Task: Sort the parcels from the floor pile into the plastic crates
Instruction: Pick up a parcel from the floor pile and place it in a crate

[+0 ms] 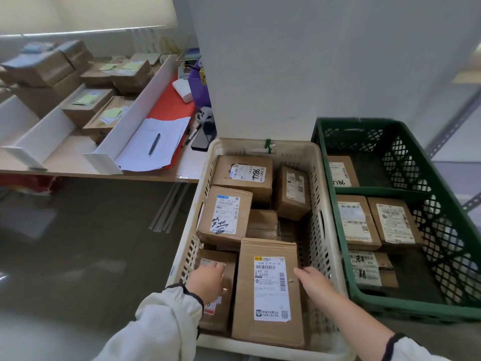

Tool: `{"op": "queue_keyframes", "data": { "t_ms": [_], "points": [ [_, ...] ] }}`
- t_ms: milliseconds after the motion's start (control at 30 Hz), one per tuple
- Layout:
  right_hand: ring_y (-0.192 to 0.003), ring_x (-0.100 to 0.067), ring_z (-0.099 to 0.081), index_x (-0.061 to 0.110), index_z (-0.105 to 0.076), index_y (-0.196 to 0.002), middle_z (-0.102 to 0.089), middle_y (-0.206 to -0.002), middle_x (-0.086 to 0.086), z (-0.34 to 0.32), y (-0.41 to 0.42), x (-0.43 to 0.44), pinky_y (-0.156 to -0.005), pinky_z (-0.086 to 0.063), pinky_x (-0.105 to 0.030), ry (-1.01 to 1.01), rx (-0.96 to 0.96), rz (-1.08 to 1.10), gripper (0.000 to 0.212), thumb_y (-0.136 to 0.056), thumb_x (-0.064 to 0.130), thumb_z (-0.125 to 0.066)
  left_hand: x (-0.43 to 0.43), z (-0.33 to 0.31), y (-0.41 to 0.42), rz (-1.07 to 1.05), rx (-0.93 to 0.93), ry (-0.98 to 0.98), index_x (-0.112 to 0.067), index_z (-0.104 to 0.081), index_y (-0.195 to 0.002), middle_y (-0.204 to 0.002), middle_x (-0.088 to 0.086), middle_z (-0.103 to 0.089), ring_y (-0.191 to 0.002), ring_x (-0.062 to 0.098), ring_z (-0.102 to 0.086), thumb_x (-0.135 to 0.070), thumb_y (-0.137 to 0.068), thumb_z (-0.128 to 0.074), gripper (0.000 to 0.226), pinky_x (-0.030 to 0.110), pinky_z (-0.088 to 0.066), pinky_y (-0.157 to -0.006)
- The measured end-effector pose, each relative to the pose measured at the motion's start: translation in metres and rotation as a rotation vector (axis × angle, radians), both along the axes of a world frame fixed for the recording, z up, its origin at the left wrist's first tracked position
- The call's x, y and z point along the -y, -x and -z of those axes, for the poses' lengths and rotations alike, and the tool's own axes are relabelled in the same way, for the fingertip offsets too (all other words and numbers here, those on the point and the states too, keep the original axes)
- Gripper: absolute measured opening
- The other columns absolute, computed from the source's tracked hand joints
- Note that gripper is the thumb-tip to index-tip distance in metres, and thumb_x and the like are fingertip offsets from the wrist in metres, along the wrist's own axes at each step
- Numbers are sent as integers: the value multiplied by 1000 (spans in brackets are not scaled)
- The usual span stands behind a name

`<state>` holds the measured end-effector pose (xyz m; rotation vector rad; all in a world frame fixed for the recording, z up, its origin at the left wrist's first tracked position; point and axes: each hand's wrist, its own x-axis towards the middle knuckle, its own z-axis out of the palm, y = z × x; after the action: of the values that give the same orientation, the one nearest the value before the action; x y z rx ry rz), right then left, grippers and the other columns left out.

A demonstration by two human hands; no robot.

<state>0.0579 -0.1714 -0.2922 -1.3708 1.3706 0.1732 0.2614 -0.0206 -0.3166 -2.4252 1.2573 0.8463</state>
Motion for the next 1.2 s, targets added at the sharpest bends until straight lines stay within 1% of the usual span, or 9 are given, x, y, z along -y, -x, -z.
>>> {"op": "queue_keyframes", "data": {
  "t_ms": [100,167,400,567,700,767,900,1067,1200],
  "points": [
    [-124,-32,-46,6,-53,-118,-55,-115,-7,10,3,-4,-103,-35,-42,-186,30,152,39,-101,36,-36,-5,18,-5,374,72,-165,-27,-12,-152,-161,1,1,-146,35,-8,-16,-94,-52,71,55,-27,-112],
    [-128,-32,-45,9,-57,-120,-57,-124,-8,18,4,-8,-109,-33,-42,-265,41,230,42,-100,40,-37,1,21,-8,525,57,-214,-30,-4,-152,-160,-2,10,-147,32,4,-18,-95,-51,75,57,-20,-114],
    [-119,-28,-49,16,-59,-113,-57,-115,-5,31,-2,-15,-106,-32,-41,-350,16,286,39,-100,44,-36,9,27,-22,567,26,-221,-35,-1,-151,-161,-4,5,-147,32,-1,-15,-92,-55,83,61,-20,-112],
    [-129,-27,-43,12,-52,-132,-51,-138,-7,28,-12,-17,-107,-31,-38,-362,3,288,48,-100,42,-37,4,26,-38,591,12,-223,-36,1,-151,-161,-2,6,-147,31,-1,-8,-91,-51,84,57,-19,-115],
    [-135,-30,-38,16,-43,-141,-41,-147,-9,23,-11,-10,-111,-29,-44,-446,6,384,63,-91,55,-47,10,17,-32,488,-42,-185,-33,-11,-151,-160,-3,-4,-147,30,-9,-14,-93,-50,73,53,-20,-116],
    [-132,-31,-42,20,-44,-140,-44,-145,-10,25,-13,6,-110,-32,-49,-434,-11,448,79,-80,69,-51,15,8,-31,351,-62,-98,-31,-33,-144,-154,-3,-30,-139,24,-33,-17,-93,-49,55,42,-33,-111],
    [-128,-30,-46,11,-42,-140,-49,-140,-9,9,-52,87,-105,-37,-46,-247,204,662,44,-101,32,-39,36,-21,-30,-49,-59,285,-34,-59,-115,-112,-15,-65,-98,5,-60,-30,-97,-43,25,23,-51,-81],
    [-136,-31,-37,16,-32,-146,-38,-148,-11,11,-123,170,-110,-33,-48,-426,395,914,54,-97,26,-49,80,-33,-36,-339,58,568,-26,-53,-131,-123,-9,-60,-110,9,-55,-34,-95,-51,38,24,-48,-88],
    [-137,-30,-34,11,-31,-144,-36,-148,-9,24,-146,193,-108,-36,-33,-525,352,997,51,-97,21,-49,112,-17,-58,-322,114,362,-28,-32,-146,-151,-3,-33,-139,22,-29,-44,-92,-53,60,37,-37,-109]
  ]
}}
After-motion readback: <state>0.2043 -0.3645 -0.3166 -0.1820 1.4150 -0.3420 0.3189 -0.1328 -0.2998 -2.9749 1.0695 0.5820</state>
